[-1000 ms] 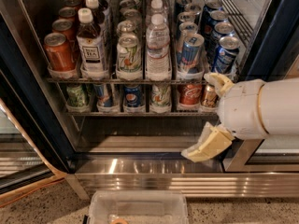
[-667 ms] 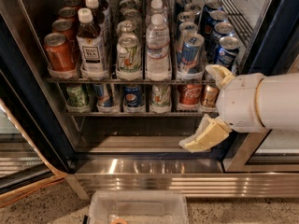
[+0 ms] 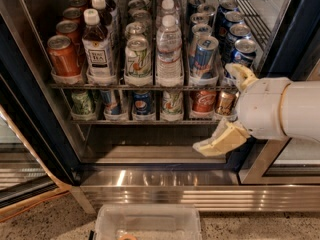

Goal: Pick redbull can from top shelf of fridge

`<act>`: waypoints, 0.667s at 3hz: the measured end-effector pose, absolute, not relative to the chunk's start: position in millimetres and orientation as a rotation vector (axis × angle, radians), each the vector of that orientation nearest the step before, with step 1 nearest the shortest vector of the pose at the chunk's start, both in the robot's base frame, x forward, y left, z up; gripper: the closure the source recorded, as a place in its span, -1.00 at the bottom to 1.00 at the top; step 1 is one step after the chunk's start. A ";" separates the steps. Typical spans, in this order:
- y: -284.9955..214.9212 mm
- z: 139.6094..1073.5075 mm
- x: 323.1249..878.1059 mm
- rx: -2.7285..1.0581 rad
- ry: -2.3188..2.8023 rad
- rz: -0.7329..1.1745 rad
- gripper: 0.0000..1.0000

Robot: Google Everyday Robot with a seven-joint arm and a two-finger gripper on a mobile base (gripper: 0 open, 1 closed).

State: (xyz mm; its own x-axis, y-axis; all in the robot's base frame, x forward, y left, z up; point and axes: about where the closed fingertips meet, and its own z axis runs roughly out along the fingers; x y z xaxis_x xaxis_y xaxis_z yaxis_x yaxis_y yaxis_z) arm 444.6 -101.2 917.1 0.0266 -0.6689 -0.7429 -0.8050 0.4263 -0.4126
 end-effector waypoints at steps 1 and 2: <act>-110.1 931.6 469.0 -1.130 1.589 0.169 -1.00; -100.9 943.9 464.0 -1.099 1.532 0.183 -1.00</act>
Offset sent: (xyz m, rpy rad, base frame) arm 0.0207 -0.0081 0.0105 0.1062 -0.0963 -0.0514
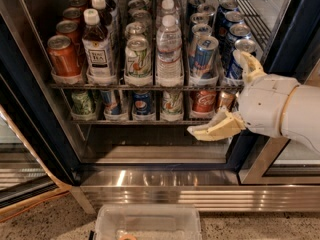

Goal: Pick redbull can from top shelf of fridge

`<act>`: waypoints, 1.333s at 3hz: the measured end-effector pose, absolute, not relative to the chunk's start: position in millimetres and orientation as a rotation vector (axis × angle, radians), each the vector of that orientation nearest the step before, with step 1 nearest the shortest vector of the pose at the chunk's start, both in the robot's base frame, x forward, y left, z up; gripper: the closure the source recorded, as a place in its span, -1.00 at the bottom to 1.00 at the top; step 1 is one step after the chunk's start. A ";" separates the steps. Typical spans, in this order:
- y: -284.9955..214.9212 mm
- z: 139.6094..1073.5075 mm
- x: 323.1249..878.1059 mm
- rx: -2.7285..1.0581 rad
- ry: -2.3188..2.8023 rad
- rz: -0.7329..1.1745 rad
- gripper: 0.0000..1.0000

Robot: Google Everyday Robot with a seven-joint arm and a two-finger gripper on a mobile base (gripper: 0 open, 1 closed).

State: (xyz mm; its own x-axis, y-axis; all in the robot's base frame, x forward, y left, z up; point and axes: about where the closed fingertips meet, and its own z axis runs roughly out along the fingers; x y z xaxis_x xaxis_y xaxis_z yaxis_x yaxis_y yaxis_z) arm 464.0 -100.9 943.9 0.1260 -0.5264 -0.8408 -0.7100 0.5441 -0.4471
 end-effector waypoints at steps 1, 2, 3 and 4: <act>-100.7 944.1 464.0 -1.099 1.531 0.183 -0.70; -100.7 944.1 464.0 -1.099 1.531 0.183 -0.41; -101.1 947.0 469.0 -1.092 1.520 0.157 -0.32; -108.7 952.8 487.0 -1.046 1.491 0.100 -0.42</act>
Offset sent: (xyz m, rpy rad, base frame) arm -0.0001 0.0002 0.0002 -0.0005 -0.0004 0.0001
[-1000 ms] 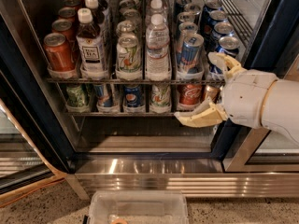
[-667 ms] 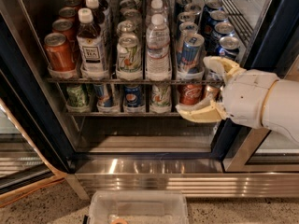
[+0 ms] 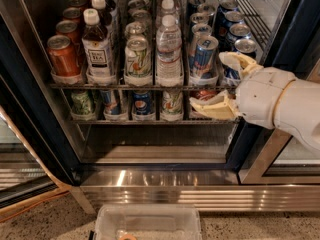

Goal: Pick redbull can from top shelf of fridge

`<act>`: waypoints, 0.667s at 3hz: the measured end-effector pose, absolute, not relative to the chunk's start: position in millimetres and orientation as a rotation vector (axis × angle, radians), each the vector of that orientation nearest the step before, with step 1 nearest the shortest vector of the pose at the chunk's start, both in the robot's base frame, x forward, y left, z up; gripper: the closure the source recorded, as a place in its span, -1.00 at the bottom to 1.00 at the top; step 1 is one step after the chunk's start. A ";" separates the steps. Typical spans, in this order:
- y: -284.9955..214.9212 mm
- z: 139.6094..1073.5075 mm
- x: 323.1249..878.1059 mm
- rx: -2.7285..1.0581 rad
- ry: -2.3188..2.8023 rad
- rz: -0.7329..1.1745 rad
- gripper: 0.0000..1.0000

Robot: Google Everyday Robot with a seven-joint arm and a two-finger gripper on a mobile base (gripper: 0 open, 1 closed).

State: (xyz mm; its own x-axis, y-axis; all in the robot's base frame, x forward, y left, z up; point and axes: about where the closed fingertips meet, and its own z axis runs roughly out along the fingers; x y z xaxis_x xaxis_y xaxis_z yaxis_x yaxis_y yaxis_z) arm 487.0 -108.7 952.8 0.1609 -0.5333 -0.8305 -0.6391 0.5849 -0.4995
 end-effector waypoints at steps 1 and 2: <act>-119.0 957.4 510.5 -0.975 1.466 0.044 -0.46; -115.3 953.7 536.8 -0.895 1.444 0.053 -0.46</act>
Offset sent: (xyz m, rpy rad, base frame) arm 0.0838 -0.0072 -0.0122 0.1868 -0.1110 -0.1463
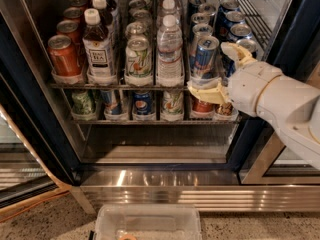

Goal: Pick redbull can from top shelf of fridge

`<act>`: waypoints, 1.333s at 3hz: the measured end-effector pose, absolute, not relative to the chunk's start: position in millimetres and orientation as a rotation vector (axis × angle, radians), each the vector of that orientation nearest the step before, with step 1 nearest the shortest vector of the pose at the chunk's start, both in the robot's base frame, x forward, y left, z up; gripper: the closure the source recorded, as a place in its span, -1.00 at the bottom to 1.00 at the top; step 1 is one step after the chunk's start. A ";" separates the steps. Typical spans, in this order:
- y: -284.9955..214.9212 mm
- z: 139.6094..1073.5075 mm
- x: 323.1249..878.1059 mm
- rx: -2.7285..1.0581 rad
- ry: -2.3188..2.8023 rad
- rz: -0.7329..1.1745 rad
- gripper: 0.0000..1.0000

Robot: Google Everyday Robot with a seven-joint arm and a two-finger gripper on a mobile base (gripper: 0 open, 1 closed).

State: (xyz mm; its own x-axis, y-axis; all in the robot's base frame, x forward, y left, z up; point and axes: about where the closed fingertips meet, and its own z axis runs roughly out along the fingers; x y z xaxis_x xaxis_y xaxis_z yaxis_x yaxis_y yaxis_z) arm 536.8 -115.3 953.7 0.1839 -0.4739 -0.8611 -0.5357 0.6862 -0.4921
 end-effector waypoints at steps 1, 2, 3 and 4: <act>-113.5 943.1 554.7 -0.835 1.448 0.087 -0.46; -114.0 941.1 555.9 -0.831 1.451 0.090 -0.68; -114.0 941.2 555.9 -0.831 1.451 0.090 -0.32; -114.0 941.2 555.9 -0.831 1.451 0.090 -0.38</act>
Offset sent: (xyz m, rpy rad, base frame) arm 0.0152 0.0017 -0.0087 0.0505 0.0048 -0.0127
